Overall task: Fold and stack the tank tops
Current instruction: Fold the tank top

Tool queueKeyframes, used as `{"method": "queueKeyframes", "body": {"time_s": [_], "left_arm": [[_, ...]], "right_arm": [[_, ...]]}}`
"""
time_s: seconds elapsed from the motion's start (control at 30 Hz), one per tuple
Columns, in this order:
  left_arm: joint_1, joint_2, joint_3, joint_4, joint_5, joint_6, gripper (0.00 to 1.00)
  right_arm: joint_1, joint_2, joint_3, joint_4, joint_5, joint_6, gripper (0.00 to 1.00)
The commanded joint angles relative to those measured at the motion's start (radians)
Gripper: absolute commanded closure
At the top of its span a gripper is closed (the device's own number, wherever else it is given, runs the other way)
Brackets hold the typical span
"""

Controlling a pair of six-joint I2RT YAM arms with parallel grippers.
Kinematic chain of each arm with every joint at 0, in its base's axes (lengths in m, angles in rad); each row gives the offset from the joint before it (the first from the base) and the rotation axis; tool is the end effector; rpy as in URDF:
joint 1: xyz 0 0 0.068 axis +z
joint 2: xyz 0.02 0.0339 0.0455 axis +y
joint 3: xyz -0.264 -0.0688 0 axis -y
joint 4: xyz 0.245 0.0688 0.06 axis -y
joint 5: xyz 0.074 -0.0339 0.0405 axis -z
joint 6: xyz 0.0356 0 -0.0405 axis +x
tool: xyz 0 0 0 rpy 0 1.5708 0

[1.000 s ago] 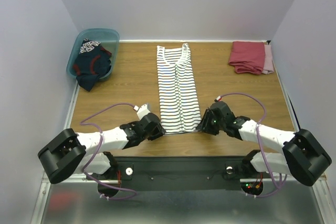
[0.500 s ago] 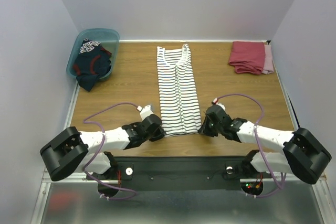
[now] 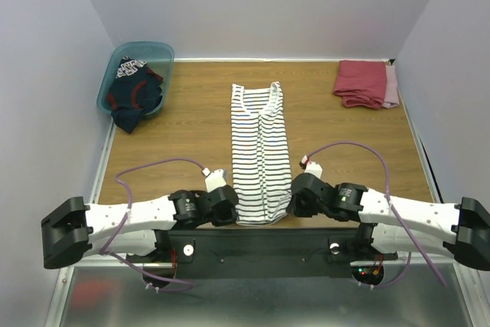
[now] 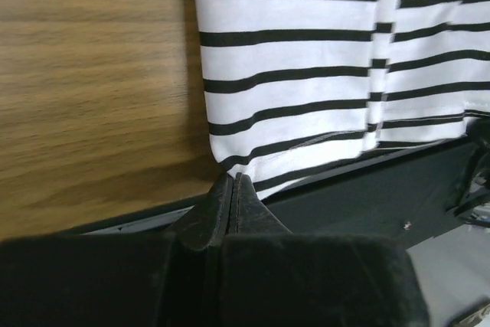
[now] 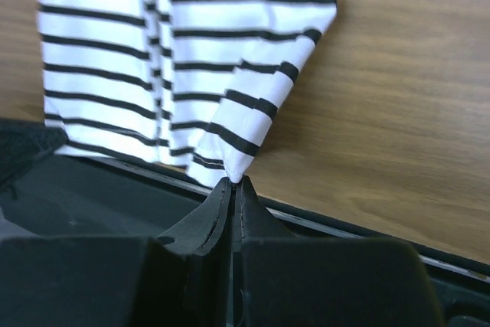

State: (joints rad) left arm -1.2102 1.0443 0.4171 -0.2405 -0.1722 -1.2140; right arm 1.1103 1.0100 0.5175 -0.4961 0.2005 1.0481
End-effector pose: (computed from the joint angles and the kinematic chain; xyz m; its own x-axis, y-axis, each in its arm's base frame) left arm 0.0733 -0.1770 0.1633 -0.9212 -0.1736 -0.3483 0.0561 0.8264 -0.5602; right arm 0.0880 0.1614 0.1831 -0.9038 0.0888 -0.4186 -0.0923 0.9147 0.3934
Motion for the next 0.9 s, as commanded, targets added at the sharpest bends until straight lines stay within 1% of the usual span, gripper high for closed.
{"method": "queueKeyframes", "body": {"time_s": [0.0,0.03,0.07,0.13,0.23,0.33,0.37,0.5,0.57,0.67,0.87], "left_arm": [[0.0,-0.066,0.143,-0.18,-0.108,0.002,1.0],[0.009,-0.063,0.164,-0.187,-0.127,0.031,1.0],[0.039,-0.044,0.204,-0.181,-0.128,0.056,1.0],[0.073,-0.018,0.235,-0.177,-0.125,0.117,1.0],[0.155,0.032,0.265,-0.137,-0.099,0.175,1.0],[0.233,0.056,0.279,-0.06,-0.072,0.257,1.0],[0.251,0.062,0.279,-0.046,-0.069,0.257,1.0],[0.331,0.127,0.322,0.007,-0.059,0.342,1.0],[0.373,0.154,0.345,0.053,-0.044,0.372,1.0],[0.435,0.23,0.388,0.101,-0.004,0.425,1.0],[0.515,0.333,0.457,0.181,0.039,0.495,1.0]], "right_arm": [[0.008,-0.001,0.127,-0.079,0.152,0.013,0.99],[0.008,0.013,0.147,-0.079,0.168,0.006,0.99],[0.008,0.047,0.188,-0.079,0.195,-0.009,0.99],[0.006,0.084,0.223,-0.079,0.227,-0.028,0.99],[-0.007,0.156,0.303,-0.078,0.277,-0.069,0.97],[-0.038,0.223,0.363,-0.075,0.312,-0.129,0.97],[-0.049,0.24,0.372,-0.07,0.313,-0.143,0.97],[-0.148,0.282,0.403,0.01,0.284,-0.22,0.98],[-0.178,0.309,0.426,0.034,0.281,-0.258,0.98],[-0.222,0.36,0.458,0.077,0.28,-0.307,0.99],[-0.319,0.438,0.509,0.174,0.255,-0.385,1.0]]}}
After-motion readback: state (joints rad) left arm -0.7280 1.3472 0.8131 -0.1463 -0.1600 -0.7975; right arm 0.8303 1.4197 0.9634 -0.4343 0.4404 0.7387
